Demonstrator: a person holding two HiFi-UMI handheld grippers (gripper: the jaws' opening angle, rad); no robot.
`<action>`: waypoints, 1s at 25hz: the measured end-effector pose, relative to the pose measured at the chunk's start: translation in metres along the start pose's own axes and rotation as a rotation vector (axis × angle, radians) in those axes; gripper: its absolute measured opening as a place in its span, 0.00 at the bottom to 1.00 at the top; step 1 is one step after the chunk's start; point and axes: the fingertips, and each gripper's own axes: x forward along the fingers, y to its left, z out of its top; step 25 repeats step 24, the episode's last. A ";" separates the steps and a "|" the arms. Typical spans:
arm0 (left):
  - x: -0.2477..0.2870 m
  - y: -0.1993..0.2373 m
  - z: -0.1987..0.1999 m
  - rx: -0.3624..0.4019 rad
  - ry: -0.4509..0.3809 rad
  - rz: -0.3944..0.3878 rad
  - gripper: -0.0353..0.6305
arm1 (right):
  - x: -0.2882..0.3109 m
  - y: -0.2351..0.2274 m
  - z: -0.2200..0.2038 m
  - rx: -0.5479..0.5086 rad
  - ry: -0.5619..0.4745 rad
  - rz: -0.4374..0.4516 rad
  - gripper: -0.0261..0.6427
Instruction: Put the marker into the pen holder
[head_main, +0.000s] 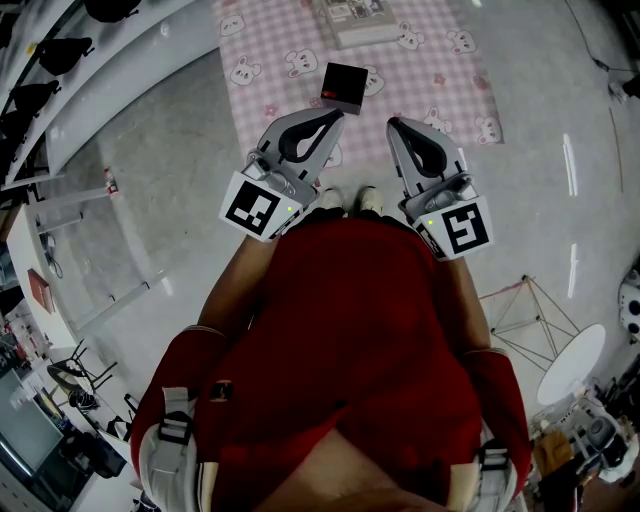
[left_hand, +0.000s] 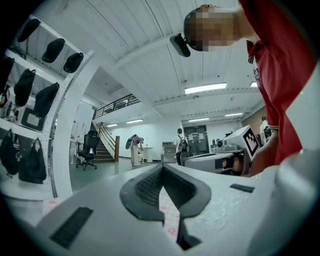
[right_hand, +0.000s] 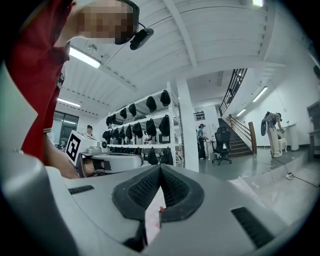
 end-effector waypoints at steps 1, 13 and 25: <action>0.000 0.000 0.000 -0.001 0.000 -0.001 0.06 | 0.000 0.001 0.000 -0.002 0.002 0.002 0.03; -0.003 -0.003 0.000 0.006 0.005 -0.009 0.06 | -0.002 0.006 -0.002 -0.006 0.011 0.007 0.03; -0.004 0.000 -0.002 0.006 0.012 -0.011 0.06 | 0.001 0.006 -0.003 -0.008 0.020 0.005 0.03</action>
